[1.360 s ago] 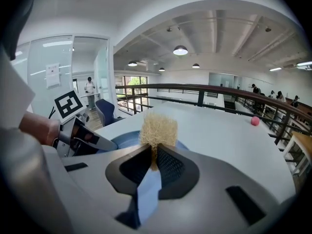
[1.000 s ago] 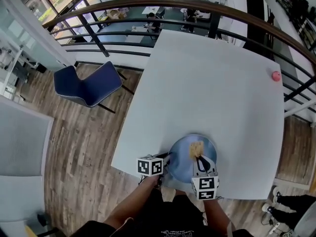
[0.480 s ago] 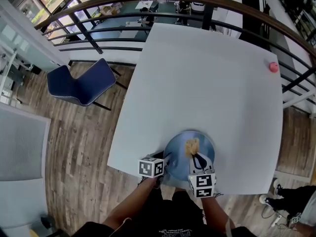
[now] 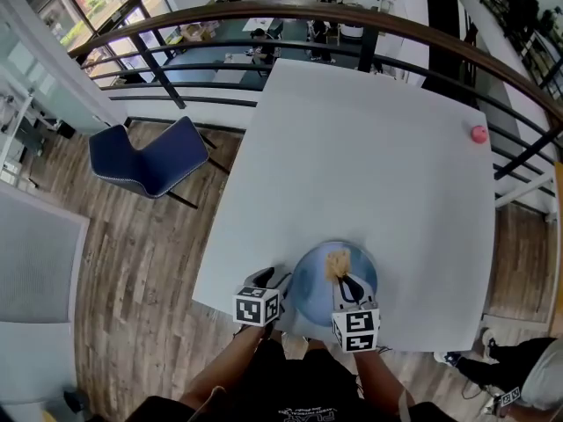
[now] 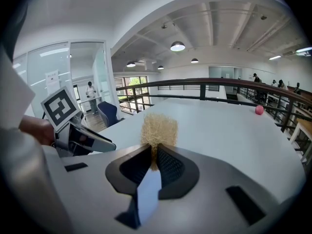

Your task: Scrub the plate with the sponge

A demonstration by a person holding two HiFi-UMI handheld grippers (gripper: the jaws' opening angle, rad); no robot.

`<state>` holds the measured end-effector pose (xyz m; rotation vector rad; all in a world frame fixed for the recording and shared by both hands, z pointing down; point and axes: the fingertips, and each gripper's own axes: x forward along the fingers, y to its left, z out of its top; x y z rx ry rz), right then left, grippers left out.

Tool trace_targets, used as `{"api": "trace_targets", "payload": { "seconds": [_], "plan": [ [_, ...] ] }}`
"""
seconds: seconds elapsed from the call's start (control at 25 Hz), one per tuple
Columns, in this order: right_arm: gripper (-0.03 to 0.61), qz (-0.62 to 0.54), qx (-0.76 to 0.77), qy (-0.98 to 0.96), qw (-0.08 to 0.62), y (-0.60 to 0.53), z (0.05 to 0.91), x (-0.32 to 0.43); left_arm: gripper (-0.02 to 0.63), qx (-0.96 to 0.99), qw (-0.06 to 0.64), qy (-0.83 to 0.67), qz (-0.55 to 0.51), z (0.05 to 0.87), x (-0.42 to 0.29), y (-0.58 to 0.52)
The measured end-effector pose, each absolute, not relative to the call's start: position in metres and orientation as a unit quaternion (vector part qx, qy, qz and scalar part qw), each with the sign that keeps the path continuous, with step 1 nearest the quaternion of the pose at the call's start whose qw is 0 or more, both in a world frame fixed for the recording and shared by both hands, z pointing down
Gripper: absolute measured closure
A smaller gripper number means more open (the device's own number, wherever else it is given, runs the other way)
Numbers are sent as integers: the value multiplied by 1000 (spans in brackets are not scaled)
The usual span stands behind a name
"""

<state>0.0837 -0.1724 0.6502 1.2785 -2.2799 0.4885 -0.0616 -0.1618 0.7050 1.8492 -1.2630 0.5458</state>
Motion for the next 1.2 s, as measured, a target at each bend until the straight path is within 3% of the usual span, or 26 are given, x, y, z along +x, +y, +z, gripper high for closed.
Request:
{"api": "trace_targets", "payload": {
  "seconds": [0.28,0.56,0.64,0.72,1.2],
  "plan": [
    [534,148,472,-842,214,-180,607,73,404,765,320,-528,184,643,-71,-189],
    [534,124,493,-840,190,-187,559,77,502,797,277,-513,161,586,-57,-205],
    [534,124,506,-834,184,-185,551,88,582,805,269,-505,160,573,-52,-207],
    [534,119,515,-829,182,-182,543,96,601,818,261,-491,148,558,-45,-207],
    [534,83,530,-831,146,-184,495,88,601,875,186,-443,57,479,-26,-211]
  ]
}}
